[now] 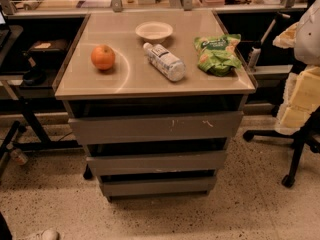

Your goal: Open middle drawer

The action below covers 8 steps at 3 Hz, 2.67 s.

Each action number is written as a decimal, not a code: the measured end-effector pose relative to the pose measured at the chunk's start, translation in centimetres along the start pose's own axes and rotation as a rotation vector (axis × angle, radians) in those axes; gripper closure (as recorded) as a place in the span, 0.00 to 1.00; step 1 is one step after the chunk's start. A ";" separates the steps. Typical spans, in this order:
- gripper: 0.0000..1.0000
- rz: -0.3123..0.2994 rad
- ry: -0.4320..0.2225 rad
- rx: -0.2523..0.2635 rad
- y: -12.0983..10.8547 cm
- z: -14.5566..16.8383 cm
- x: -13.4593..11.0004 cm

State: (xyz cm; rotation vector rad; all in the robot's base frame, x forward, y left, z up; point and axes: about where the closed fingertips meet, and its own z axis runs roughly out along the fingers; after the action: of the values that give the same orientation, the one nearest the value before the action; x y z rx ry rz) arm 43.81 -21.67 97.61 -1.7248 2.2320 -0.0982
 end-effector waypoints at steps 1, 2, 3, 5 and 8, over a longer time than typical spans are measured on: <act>0.00 0.000 0.000 0.000 0.0 0.0 0.0; 0.00 -0.043 -0.043 -0.069 2.2 3.7 -0.1; 0.00 -0.090 -0.080 -0.136 5.0 10.2 -1.1; 0.00 -0.129 -0.049 -0.320 9.9 27.0 -2.7; 0.00 -0.005 -0.129 -0.406 12.7 39.5 -3.7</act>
Offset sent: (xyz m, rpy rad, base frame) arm -0.0331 0.0362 -0.1346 0.1424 0.1774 0.2148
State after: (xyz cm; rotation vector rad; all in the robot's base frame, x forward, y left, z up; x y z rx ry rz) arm 44.29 -9.26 57.88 -1.8674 2.2635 0.4840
